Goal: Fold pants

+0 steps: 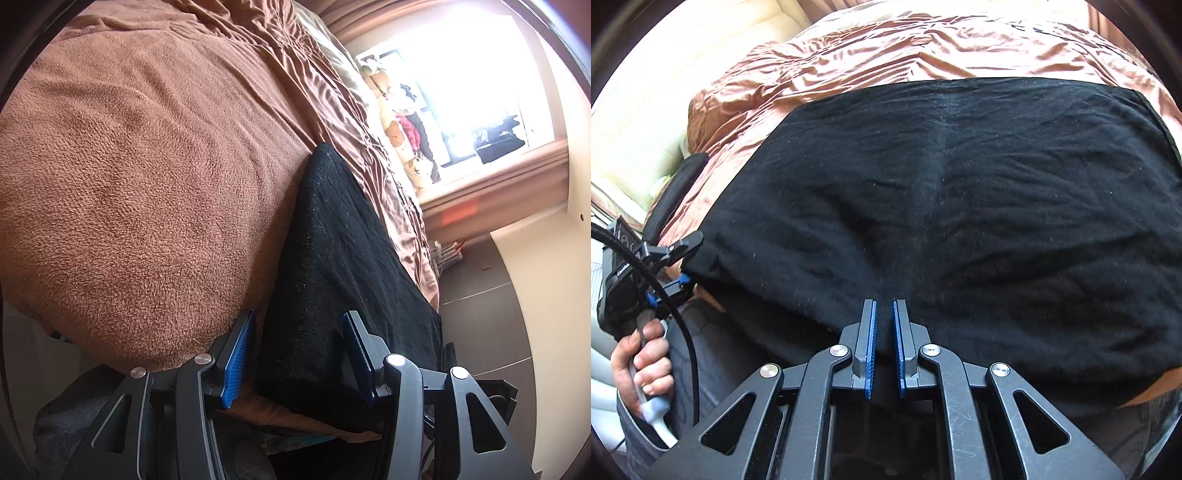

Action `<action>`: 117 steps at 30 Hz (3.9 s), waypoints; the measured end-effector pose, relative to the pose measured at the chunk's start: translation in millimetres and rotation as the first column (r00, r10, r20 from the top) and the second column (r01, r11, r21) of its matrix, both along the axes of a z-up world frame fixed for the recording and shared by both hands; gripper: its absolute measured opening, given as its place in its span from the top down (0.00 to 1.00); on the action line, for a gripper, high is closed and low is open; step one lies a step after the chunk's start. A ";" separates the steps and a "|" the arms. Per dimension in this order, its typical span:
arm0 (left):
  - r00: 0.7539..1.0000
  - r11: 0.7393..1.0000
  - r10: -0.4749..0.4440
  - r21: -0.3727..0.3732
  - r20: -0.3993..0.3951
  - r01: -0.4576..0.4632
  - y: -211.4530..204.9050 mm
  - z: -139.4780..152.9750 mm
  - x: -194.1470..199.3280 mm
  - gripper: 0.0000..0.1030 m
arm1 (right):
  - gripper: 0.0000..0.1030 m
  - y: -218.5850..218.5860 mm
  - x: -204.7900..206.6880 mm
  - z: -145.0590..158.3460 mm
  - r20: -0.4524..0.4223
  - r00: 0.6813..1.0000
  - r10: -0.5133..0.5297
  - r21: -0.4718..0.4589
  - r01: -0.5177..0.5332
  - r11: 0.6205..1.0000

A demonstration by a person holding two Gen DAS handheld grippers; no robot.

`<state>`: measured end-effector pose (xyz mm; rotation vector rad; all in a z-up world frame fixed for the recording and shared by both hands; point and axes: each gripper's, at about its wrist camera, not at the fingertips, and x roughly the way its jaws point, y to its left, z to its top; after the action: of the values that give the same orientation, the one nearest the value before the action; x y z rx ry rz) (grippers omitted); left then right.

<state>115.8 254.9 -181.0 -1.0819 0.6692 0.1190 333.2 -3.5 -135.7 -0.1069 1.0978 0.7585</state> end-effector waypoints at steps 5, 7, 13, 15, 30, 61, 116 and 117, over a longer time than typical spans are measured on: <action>1.000 1.000 0.006 -0.013 0.010 -0.005 -2.9 -1.1 0.0 0.50 | 0.97 -0.2 13.9 15.9 0.037 0.999 -0.021 0.017 0.020 1.000; 1.000 1.000 0.008 -0.015 0.009 -0.008 -4.0 -1.9 1.2 0.50 | 0.97 2.6 25.5 17.8 0.041 0.999 -0.035 0.017 0.035 0.999; 1.000 0.999 0.015 -0.029 0.011 -0.015 -3.1 -3.3 3.7 0.50 | 0.97 24.7 62.4 7.7 0.023 0.998 -0.061 -0.018 0.061 0.998; 1.000 0.999 0.026 -0.047 0.013 -0.025 0.2 -5.1 2.9 0.50 | 0.97 32.7 68.0 5.2 0.030 0.997 -0.068 -0.021 0.069 0.997; 0.999 0.998 0.053 -0.025 0.009 -0.053 3.4 -2.6 8.5 0.50 | 0.97 90.4 131.1 -3.8 0.045 0.991 -0.123 -0.094 0.126 0.988; 0.999 1.000 0.017 0.006 -0.034 -0.017 6.2 -5.0 35.9 0.76 | 0.97 74.8 107.2 -3.8 -0.005 0.995 -0.102 -0.048 0.102 0.994; 0.910 0.903 -0.378 0.286 0.169 0.322 -191.4 205.7 146.1 0.88 | 0.96 -222.6 16.7 47.9 0.020 0.944 -0.329 0.373 0.298 0.879; 0.906 0.897 -0.390 0.290 0.165 0.333 -199.0 206.2 150.5 0.88 | 0.96 -227.8 15.2 47.2 0.018 0.942 -0.334 0.378 0.303 0.875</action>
<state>266.3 56.0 25.2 -0.6927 0.6259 -0.2324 348.3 -231.3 -88.5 0.3562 0.8477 0.6426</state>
